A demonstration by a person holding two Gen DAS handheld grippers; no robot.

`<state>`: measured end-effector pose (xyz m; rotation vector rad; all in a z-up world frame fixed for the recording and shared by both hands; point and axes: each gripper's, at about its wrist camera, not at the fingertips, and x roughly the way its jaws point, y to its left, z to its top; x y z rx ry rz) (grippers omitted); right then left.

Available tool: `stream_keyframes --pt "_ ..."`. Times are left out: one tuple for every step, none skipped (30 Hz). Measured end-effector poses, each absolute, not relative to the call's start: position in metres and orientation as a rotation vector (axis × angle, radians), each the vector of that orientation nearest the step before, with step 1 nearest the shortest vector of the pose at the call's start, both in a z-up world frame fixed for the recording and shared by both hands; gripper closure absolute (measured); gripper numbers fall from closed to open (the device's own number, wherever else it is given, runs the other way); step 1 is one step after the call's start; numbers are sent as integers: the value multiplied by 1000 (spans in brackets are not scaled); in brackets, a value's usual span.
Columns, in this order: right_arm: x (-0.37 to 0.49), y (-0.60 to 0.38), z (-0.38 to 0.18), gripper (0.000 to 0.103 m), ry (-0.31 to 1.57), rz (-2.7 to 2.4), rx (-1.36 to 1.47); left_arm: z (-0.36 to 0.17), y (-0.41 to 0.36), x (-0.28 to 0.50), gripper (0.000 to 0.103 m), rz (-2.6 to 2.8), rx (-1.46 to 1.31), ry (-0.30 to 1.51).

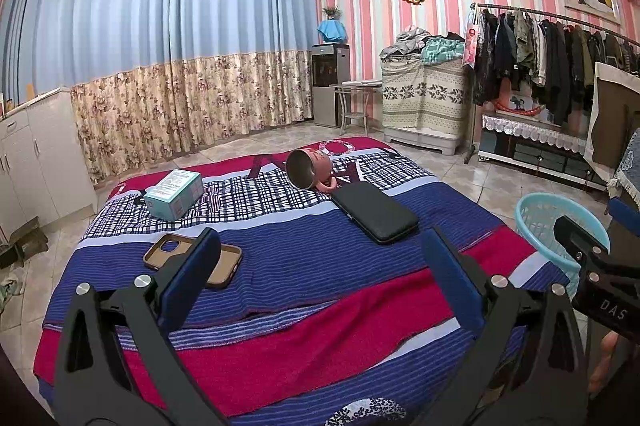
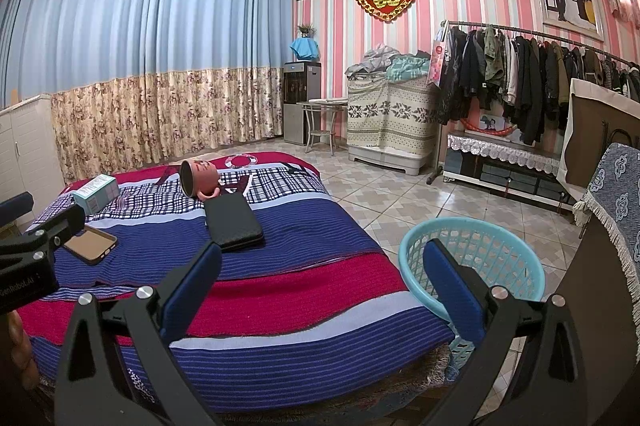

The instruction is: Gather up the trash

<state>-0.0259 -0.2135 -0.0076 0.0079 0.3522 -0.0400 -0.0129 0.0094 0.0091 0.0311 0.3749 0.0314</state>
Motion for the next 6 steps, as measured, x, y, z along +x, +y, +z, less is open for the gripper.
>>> stream_keyframes --pt "-26 -213 -8 5 352 -40 8 9 9 -13 5 31 30 377" --pt "-26 -213 -8 5 352 -40 8 8 9 -13 5 29 28 380" --pt "-26 -213 -8 5 352 -40 8 7 9 -13 5 28 25 382" --pt "-26 -213 -8 5 352 -40 8 7 10 -13 5 27 24 383" --pt "-26 -213 -8 5 352 -40 8 6 10 -13 5 27 24 383" --pt "-26 -213 -8 5 352 -40 8 5 9 -14 5 27 25 384"
